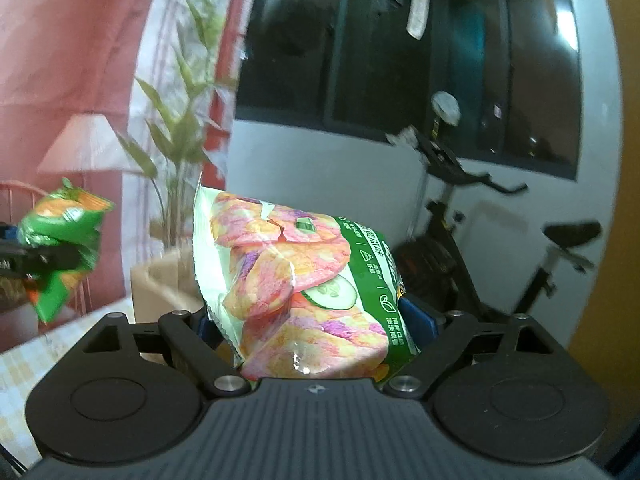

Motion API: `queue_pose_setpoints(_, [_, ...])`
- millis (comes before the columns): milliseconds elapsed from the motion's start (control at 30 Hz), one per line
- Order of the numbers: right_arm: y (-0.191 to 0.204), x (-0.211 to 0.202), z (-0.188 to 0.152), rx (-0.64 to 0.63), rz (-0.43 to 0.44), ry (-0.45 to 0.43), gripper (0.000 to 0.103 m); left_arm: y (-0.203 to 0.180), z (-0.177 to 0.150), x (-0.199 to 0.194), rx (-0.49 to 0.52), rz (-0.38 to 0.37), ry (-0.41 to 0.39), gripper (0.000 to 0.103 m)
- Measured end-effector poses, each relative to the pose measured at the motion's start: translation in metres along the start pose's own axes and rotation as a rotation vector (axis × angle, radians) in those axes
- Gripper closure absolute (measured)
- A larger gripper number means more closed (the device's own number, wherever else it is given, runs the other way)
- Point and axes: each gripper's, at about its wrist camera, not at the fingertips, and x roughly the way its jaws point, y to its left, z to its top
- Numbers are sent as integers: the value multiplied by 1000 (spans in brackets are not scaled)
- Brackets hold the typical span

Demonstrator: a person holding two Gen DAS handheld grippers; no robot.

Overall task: Organize snacks
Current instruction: 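Lift both held bags and carry them over the cardboard box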

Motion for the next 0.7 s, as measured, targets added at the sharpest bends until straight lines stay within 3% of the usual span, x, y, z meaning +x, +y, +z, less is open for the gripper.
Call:
queue_pose_setpoints(300, [-30,100,31,242,147,61,15,1,24,51,-35,1,31,23])
queue_pose_setpoints(500, [-54,153,15,459,187,201,15,-1,33,71,-15,-6,37,23])
queue_pose_setpoints(700, [-73,175,-13,616,151,303,14,-7,40,100,-18,-25,46,23])
